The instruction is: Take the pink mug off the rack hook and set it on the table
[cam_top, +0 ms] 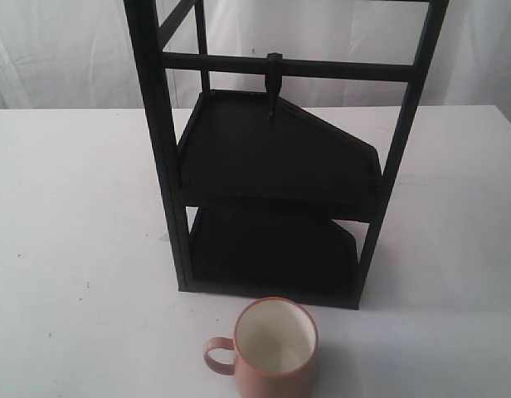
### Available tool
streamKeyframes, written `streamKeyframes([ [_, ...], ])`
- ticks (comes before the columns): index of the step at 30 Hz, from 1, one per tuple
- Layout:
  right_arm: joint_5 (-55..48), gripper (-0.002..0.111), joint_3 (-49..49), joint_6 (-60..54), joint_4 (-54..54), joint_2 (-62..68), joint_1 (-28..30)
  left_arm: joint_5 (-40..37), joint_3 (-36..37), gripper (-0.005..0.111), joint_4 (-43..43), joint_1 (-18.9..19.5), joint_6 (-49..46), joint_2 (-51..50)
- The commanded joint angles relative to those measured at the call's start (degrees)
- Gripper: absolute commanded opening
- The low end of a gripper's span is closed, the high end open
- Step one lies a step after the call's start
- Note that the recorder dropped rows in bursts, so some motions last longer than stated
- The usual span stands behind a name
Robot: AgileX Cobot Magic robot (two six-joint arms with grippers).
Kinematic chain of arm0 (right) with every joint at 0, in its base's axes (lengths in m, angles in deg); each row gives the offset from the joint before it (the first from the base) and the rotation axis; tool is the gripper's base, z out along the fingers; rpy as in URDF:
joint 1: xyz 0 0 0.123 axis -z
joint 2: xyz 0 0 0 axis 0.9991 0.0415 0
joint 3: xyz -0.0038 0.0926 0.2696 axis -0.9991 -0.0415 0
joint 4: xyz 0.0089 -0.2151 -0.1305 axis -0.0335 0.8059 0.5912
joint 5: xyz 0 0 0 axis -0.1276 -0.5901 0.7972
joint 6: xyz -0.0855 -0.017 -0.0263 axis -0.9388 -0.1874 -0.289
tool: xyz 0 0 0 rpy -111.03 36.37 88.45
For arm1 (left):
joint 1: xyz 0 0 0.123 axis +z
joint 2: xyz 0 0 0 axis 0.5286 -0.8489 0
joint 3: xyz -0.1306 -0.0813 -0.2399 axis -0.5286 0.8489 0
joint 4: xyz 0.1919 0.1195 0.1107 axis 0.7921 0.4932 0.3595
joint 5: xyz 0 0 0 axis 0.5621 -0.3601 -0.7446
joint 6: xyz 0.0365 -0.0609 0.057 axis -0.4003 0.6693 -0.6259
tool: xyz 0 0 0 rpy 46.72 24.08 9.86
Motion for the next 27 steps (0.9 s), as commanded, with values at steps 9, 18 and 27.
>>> streamKeyframes([
  [9, -7.4, 0.0, -0.38, -2.64, -0.12, -1.2, 0.35, -0.23, 0.18, 0.0, 0.09, -0.06, 0.34, 0.28],
  [18, -7.51, 0.0, -0.38, -2.76, -0.51, -1.2, 0.35, -0.23, 0.18, 0.0, 0.09, -0.06, 0.34, 0.28],
  [27, -7.51, 0.0, -0.38, -2.76, -0.51, -1.2, 0.35, -0.23, 0.18, 0.0, 0.09, -0.06, 0.34, 0.28],
])
